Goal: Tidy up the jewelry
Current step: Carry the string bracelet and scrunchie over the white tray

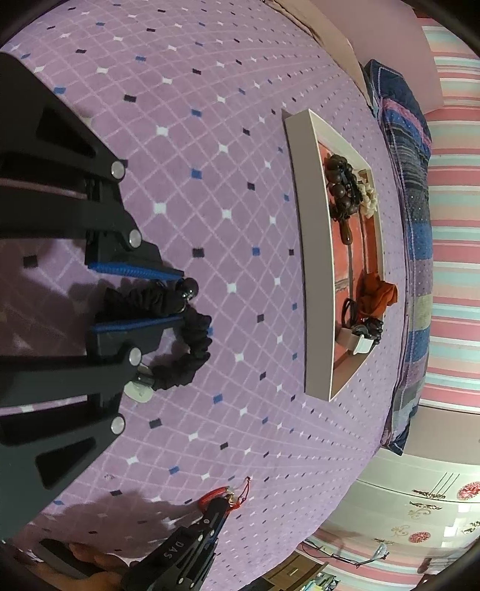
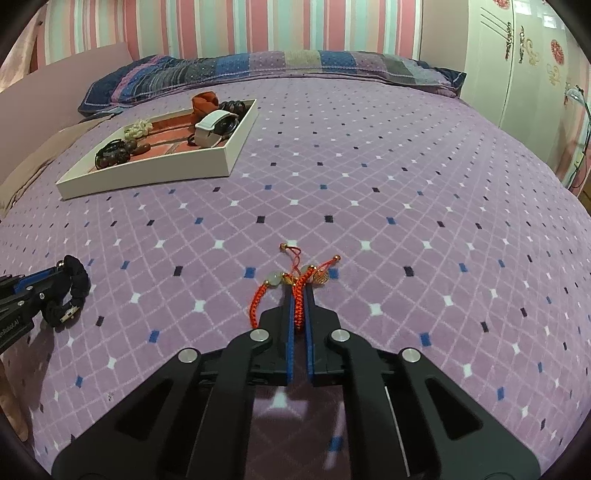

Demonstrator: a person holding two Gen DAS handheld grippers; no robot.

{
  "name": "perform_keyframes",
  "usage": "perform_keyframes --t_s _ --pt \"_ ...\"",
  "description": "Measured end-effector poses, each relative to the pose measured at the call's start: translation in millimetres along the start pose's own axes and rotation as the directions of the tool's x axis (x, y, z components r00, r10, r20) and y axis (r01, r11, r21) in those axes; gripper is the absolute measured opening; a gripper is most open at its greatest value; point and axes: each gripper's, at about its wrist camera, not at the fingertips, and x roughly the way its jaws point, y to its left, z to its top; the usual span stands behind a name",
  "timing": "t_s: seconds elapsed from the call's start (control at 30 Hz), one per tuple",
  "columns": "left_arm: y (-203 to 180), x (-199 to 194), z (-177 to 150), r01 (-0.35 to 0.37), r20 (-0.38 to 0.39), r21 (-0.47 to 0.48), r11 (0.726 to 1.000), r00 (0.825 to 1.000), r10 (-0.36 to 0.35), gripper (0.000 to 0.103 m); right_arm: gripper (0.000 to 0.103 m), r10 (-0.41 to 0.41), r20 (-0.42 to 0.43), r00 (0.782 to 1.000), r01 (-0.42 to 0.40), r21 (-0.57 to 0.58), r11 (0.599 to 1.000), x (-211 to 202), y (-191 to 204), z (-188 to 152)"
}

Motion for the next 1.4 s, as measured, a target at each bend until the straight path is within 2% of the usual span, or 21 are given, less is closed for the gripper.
perform_keyframes --t_s 0.3,0.33,0.77,1.13,1.4 --pt "4 -9 6 0.001 0.022 -0.008 1.0 1.0 -0.001 0.019 0.005 0.002 0.034 0.999 -0.002 0.0 1.0 -13 7 10" --pt "5 -11 8 -0.005 0.03 -0.007 1.0 1.0 0.005 0.012 0.005 0.003 0.041 0.999 -0.003 0.0 1.0 -15 8 13" --pt "25 -31 34 -0.001 0.082 -0.012 1.0 0.997 0.002 0.012 0.005 0.025 0.093 0.995 -0.023 -0.019 1.0 -28 31 51" --pt "65 -45 80 -0.03 0.132 -0.03 0.999 0.991 0.033 0.012 0.005 0.059 0.114 0.992 -0.054 -0.04 0.998 -24 65 87" --pt "91 -38 113 -0.045 0.142 -0.026 0.999 0.989 0.048 0.012 0.005 0.091 0.12 0.989 -0.083 -0.072 0.994 -7 99 122"
